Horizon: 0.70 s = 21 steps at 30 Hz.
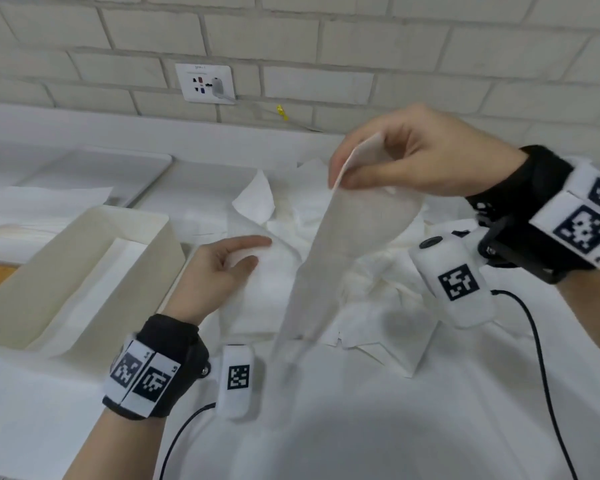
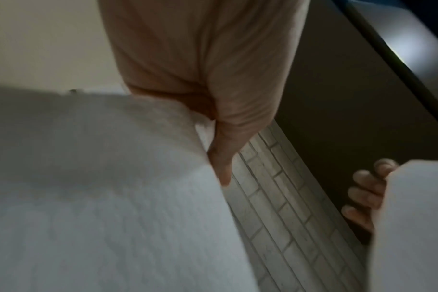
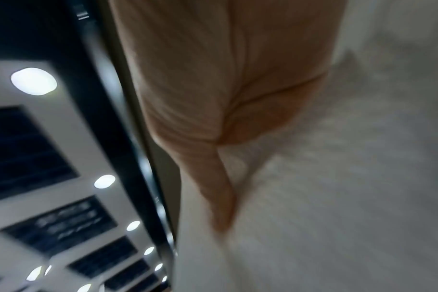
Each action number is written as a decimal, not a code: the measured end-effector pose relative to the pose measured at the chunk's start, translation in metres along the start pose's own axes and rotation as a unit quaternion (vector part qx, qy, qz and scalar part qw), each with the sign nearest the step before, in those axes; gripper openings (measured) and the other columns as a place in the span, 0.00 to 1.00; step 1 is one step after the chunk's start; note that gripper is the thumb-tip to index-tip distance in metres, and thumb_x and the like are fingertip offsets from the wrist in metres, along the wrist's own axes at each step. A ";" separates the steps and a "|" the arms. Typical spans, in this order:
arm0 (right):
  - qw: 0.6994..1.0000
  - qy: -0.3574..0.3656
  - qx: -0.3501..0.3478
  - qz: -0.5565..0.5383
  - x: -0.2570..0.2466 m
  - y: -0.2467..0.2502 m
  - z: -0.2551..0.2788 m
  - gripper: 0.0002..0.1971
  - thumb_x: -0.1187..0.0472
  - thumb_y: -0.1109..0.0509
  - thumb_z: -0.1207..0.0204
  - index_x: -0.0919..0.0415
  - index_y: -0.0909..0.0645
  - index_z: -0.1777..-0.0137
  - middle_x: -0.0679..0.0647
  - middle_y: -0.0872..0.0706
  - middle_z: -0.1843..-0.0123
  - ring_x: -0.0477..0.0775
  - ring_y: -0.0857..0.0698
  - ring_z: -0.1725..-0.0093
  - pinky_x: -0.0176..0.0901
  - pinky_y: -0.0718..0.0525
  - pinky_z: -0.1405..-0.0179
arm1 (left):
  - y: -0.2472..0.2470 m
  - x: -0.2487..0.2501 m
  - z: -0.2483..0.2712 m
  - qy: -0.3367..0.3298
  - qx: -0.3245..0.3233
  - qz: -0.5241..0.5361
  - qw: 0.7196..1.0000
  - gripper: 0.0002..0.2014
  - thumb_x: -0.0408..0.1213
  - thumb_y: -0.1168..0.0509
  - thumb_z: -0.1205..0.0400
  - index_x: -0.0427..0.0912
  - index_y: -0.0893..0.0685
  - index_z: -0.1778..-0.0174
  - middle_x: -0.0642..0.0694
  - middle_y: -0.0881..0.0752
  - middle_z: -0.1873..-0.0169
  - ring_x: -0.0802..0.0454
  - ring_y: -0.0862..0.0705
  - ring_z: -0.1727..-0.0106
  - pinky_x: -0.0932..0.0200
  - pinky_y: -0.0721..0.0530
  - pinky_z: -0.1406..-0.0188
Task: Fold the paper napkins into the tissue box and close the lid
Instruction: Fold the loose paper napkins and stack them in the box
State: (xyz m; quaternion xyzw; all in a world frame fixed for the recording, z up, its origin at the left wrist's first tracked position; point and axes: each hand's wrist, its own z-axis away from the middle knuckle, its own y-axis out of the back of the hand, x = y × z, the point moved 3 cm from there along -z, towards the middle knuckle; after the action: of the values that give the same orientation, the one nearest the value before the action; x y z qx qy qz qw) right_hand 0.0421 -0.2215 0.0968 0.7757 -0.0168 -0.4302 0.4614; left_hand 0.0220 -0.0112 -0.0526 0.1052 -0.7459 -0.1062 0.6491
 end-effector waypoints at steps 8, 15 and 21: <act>0.995 -0.008 -0.029 0.093 -0.001 -0.016 -0.011 0.03 0.61 0.26 0.27 0.55 0.14 0.55 0.54 0.14 0.46 0.47 0.18 0.46 0.37 0.25 0.41 | -0.018 0.026 0.014 -0.223 -0.049 -0.016 0.974 0.36 0.14 0.37 0.23 0.65 0.23 0.34 0.78 0.19 0.45 0.77 0.22 0.38 0.79 0.27 0.42; 1.000 -0.025 -0.004 -0.017 0.021 -0.022 -0.016 0.09 0.65 0.27 0.27 0.67 0.15 0.49 0.56 0.14 0.44 0.50 0.17 0.42 0.40 0.24 0.36 | -0.024 0.041 0.029 -0.265 -0.077 0.045 0.960 0.25 0.33 0.33 0.25 0.68 0.17 0.40 0.71 0.15 0.46 0.70 0.17 0.43 0.75 0.24 0.46; 0.997 -0.063 0.035 -0.026 0.029 -0.034 -0.019 0.04 0.67 0.26 0.28 0.67 0.17 0.55 0.52 0.14 0.57 0.41 0.17 0.57 0.42 0.19 0.48 | -0.025 0.031 0.027 -0.106 -0.090 0.224 0.965 0.12 0.56 0.32 0.29 0.66 0.13 0.50 0.61 0.12 0.53 0.61 0.16 0.50 0.60 0.22 0.50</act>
State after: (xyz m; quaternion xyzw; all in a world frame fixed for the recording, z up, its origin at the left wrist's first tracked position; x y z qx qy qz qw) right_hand 0.0608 -0.2012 0.0569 0.7629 -0.0409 -0.4896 0.4203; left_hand -0.0086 -0.0432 -0.0346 -0.1356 -0.8021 -0.0351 0.5805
